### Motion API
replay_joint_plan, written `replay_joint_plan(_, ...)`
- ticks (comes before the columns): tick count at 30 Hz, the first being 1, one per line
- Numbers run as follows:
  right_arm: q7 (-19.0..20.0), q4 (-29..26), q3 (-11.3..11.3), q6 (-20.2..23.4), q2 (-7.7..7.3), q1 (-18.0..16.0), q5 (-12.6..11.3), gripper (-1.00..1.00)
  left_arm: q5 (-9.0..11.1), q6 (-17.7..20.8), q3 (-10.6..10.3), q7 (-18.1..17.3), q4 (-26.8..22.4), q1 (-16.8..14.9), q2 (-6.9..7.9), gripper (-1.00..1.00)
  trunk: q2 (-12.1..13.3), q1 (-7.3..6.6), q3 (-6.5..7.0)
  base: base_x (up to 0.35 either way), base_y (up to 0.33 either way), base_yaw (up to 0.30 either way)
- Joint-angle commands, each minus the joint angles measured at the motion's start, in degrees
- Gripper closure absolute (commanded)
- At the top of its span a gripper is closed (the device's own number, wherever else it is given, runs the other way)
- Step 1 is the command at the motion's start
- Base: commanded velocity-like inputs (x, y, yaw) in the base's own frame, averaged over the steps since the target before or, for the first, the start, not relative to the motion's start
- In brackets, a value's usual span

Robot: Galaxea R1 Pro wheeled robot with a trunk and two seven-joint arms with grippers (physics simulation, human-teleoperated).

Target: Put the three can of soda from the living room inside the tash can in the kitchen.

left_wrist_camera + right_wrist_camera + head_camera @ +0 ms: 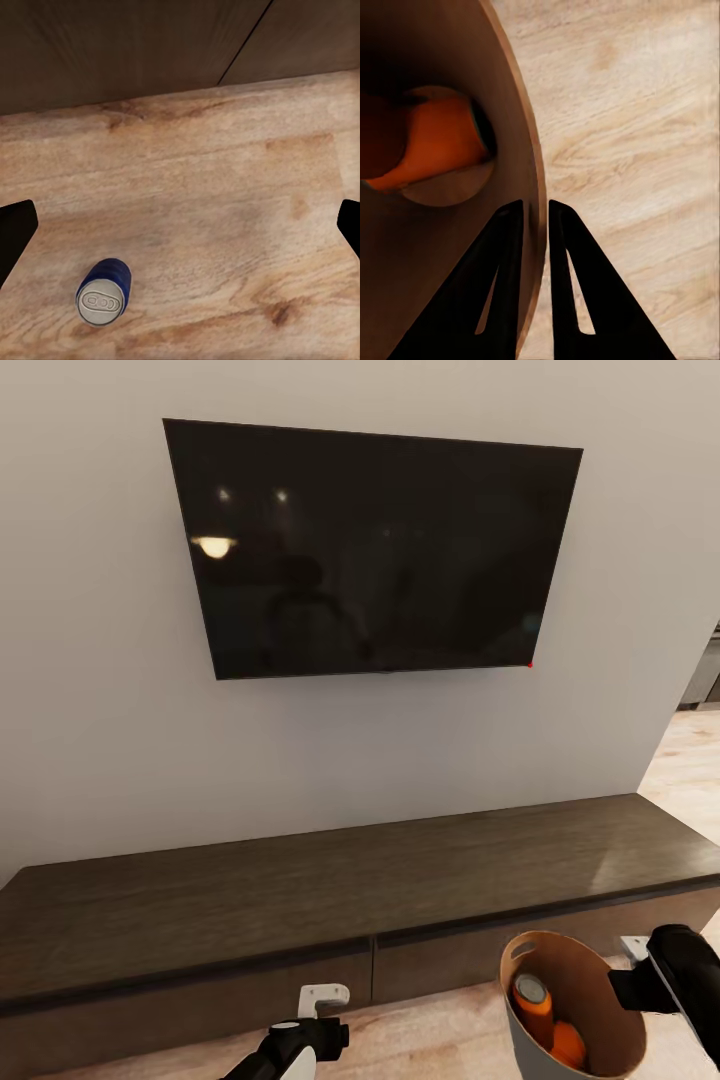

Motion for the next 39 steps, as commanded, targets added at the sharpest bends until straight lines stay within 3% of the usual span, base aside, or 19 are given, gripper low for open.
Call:
replay_joint_plan(1,0.48,0.05,-0.72,0.18,-1.54,-0.58,-0.96,1.00,0.00,0.05,0.00,0.00,0.00,0.00,0.00,-1.00,0.00,0.00,0.00,0.000,0.000,0.000)
replay_joint_plan(6,0.63,0.08,-4.21,0.18,-4.97,-1.67,-0.98,1.00,0.05,0.22,0.00,0.00,-0.01,0.00,-0.03,-1.00,0.00,0.00,0.00,0.000,0.000,0.000)
replay_joint_plan(9,0.65,0.09,-4.92,0.18,-5.66,-1.85,-0.97,1.00,0.16,0.35,0.01,-0.10,-0.06,0.00,-0.02,-1.00,0.00,0.00,0.00,0.000,0.000,0.000)
replay_joint_plan(31,2.06,0.09,-5.07,0.18,-6.83,-1.90,-0.74,1.00,1.08,1.79,0.17,0.02,2.11,0.00,-0.81,-1.00,0.00,0.00,0.00,0.000,0.000,0.000)
replay_joint_plan(39,2.07,0.09,-4.78,0.18,-6.83,-1.85,-0.73,1.00,2.56,1.90,0.17,0.02,2.51,0.00,-0.87,-1.00,0.00,0.00,-0.12,0.000,0.000,0.000)
